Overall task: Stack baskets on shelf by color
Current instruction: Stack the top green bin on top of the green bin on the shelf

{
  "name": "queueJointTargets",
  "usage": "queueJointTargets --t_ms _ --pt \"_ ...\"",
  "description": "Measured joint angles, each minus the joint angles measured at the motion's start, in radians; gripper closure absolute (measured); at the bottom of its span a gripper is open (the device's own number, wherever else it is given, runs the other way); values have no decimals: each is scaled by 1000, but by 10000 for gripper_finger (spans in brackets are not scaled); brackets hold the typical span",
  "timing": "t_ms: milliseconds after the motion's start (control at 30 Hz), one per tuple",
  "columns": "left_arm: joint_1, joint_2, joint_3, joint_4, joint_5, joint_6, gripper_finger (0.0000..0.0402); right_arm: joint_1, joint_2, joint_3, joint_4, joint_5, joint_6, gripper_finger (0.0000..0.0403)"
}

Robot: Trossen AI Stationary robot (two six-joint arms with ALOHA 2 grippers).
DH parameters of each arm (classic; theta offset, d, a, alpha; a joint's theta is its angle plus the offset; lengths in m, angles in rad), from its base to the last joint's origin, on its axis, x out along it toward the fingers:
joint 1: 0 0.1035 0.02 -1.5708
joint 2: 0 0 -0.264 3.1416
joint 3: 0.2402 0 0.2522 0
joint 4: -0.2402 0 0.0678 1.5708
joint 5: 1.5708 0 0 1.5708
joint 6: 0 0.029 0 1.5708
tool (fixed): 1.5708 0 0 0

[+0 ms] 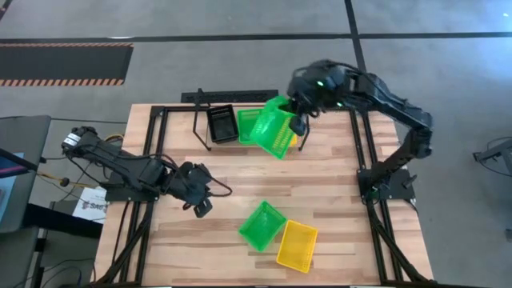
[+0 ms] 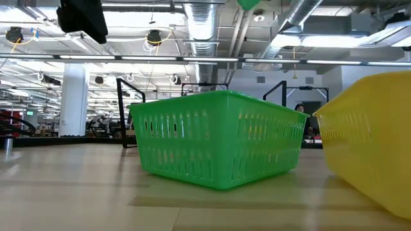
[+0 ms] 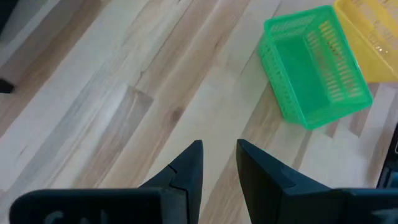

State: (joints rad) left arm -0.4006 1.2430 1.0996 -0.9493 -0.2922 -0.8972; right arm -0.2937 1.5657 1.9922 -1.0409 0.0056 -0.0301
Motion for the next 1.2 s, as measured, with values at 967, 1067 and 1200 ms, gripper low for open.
queueJointTargets --t_ms 967,1067,1200 --pt "-77 0 0 -47 -182 -301 318 -265 665 355 -107 -413 -530 402" --pt "-77 0 0 -47 -201 -366 318 -281 700 363 -103 -429 -592 402" --pt "-77 0 0 -47 -216 -412 318 -299 715 364 -62 -469 -630 402"
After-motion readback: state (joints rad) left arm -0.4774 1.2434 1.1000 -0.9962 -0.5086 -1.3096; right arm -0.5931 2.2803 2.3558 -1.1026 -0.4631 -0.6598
